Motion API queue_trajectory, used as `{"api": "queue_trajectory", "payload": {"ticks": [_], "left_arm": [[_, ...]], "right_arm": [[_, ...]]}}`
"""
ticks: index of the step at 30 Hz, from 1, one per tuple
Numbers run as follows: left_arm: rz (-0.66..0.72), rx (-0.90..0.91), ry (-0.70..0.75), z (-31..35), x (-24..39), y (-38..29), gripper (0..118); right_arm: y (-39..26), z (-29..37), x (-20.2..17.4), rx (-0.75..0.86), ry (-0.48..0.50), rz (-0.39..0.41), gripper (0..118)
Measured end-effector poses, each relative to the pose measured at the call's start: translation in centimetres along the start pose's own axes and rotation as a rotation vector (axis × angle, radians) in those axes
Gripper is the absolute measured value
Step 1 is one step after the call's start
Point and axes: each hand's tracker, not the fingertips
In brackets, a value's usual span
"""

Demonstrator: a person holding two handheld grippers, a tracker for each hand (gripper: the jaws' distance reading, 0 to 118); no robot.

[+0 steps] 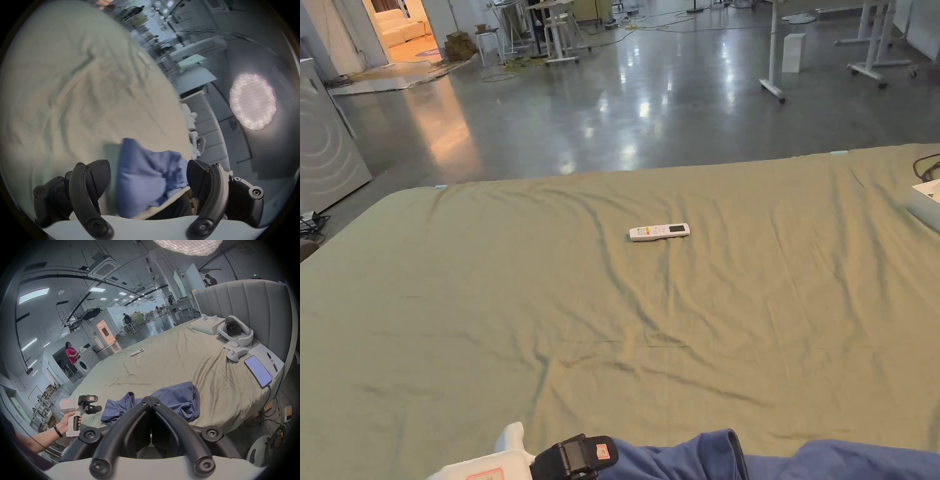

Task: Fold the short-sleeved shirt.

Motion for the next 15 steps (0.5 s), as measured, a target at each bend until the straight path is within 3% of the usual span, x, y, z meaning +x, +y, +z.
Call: {"api": "queue_trajectory", "payload": {"ticks": [2,5,6,9,10,11,13,15], "left_arm": [[0.105,-0.062,-0.030,-2.3,-2.0,-0.2,100],[0.159,-0.030,-0.244,-3.6,-2.1,-0.9,99],[0.207,-0.073,-0.295,-4.5,-2.2,-1.1,86],[0.142,-0.095,-0.121,-6.1,-2.1,-2.0,14],[0.132,-0.078,-0.081,-6.1,-2.3,-2.3,14],[0.192,-0.060,-0.176,-6.0,-2.7,-2.3,14],[0.257,-0.029,-0.196,-4.8,-2.5,-2.6,14],[0.162,0.018,-0.147,-3.0,-1.6,-2.2,13]], "right_arm": [[-0.1,0.2,-0.2,-0.010,-0.015,0.015,0],[-0.2,0.4,0.1,-0.020,-0.032,0.016,0],[-0.2,0.4,0.3,-0.023,-0.036,0.009,0],[-0.1,0.3,0.5,-0.031,-0.043,-0.010,0],[-0.1,0.3,0.4,-0.031,-0.048,-0.009,0],[-0.1,0.3,0.3,-0.032,-0.053,-0.007,0],[0.0,0.4,0.3,-0.033,-0.056,-0.001,0],[0.0,0.3,0.3,-0.034,-0.050,0.000,0]]}}
